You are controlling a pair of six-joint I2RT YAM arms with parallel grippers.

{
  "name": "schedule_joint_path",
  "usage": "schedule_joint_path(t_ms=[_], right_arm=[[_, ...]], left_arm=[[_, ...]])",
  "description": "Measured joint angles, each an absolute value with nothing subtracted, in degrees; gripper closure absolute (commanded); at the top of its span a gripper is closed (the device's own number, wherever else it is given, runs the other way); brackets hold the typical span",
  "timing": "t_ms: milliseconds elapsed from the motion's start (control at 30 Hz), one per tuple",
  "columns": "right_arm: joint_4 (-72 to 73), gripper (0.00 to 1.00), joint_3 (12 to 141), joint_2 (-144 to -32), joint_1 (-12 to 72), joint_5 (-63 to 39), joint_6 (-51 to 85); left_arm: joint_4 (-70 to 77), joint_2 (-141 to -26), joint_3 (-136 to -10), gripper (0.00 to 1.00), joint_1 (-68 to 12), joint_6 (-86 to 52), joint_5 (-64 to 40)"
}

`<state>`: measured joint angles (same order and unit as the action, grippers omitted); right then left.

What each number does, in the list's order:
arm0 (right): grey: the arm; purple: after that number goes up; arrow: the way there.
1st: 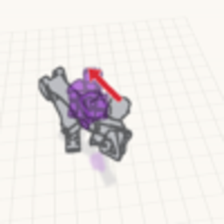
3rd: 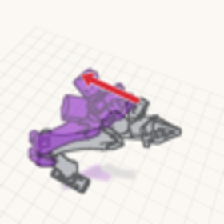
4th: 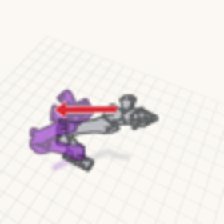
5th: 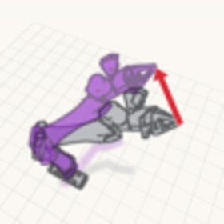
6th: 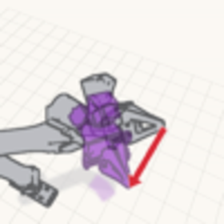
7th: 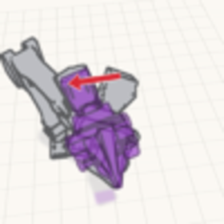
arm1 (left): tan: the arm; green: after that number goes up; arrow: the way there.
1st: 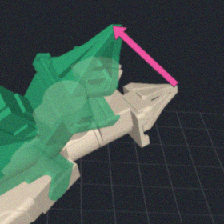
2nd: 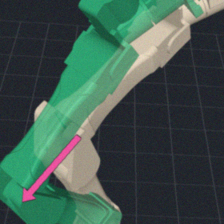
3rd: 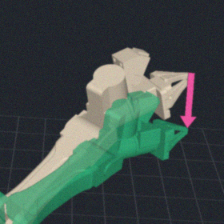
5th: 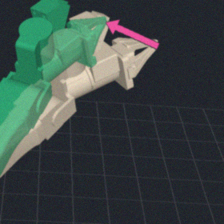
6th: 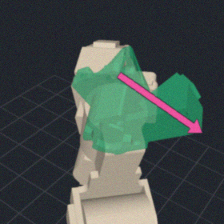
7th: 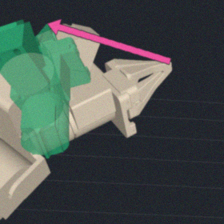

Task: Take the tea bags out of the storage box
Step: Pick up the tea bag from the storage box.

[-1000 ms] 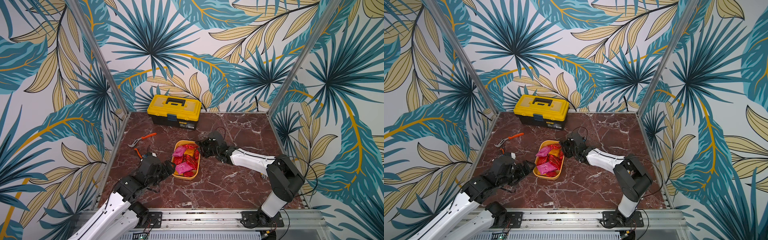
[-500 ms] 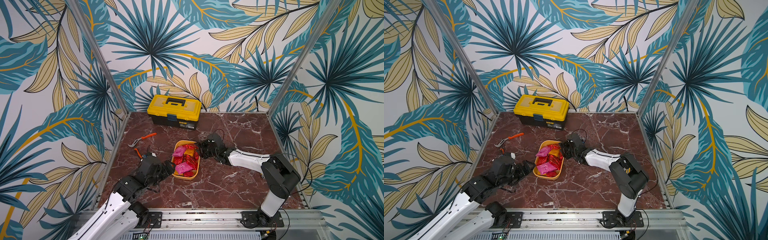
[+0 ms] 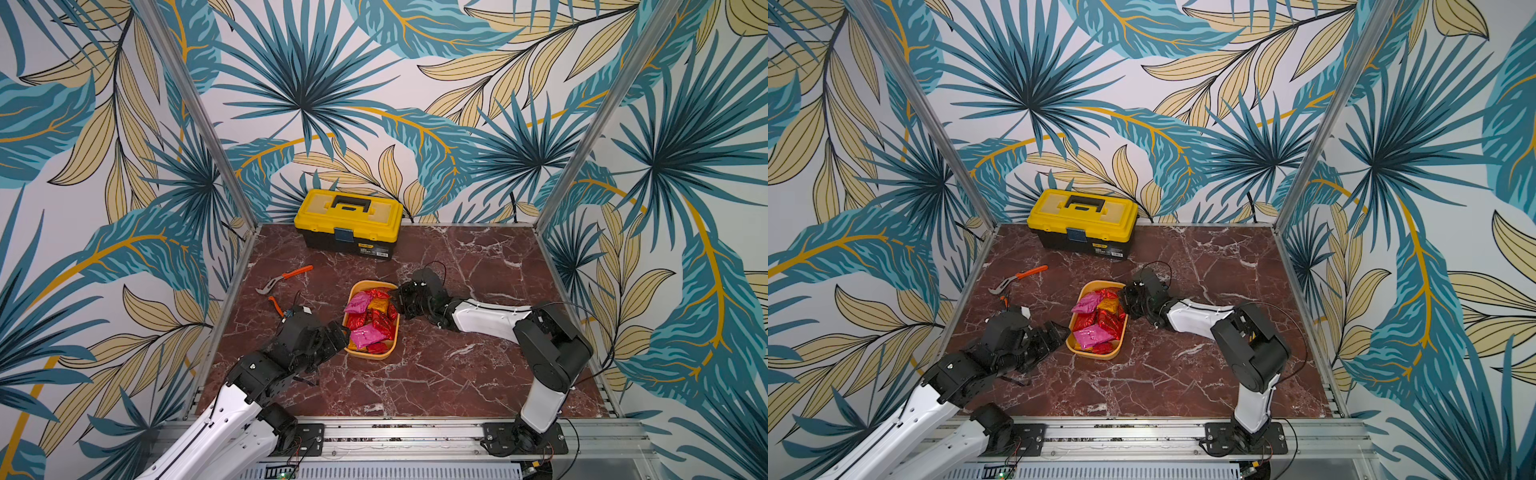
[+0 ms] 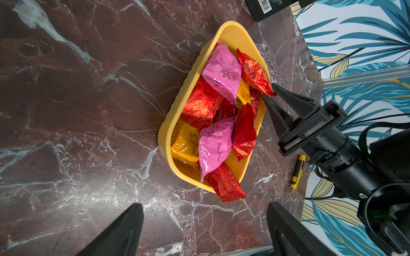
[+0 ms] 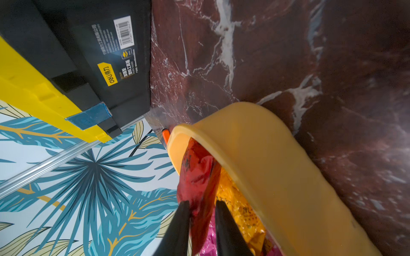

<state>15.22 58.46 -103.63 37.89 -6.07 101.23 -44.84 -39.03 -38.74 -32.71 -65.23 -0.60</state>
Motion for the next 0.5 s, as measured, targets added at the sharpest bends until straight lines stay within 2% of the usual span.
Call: schedule_joint_path(t_ms=[233, 500], right_arm=[[15.2, 1.00, 57.8, -103.6, 37.9, -6.1, 101.3], [16.5, 1.00, 57.6, -103.5, 37.8, -7.3, 100.3]], left_arm=[[-44.9, -39.0, -38.7, 0.07, -32.7, -65.3, -0.6], [-45.1, -39.6, -40.1, 0.06, -32.7, -65.2, -0.3]])
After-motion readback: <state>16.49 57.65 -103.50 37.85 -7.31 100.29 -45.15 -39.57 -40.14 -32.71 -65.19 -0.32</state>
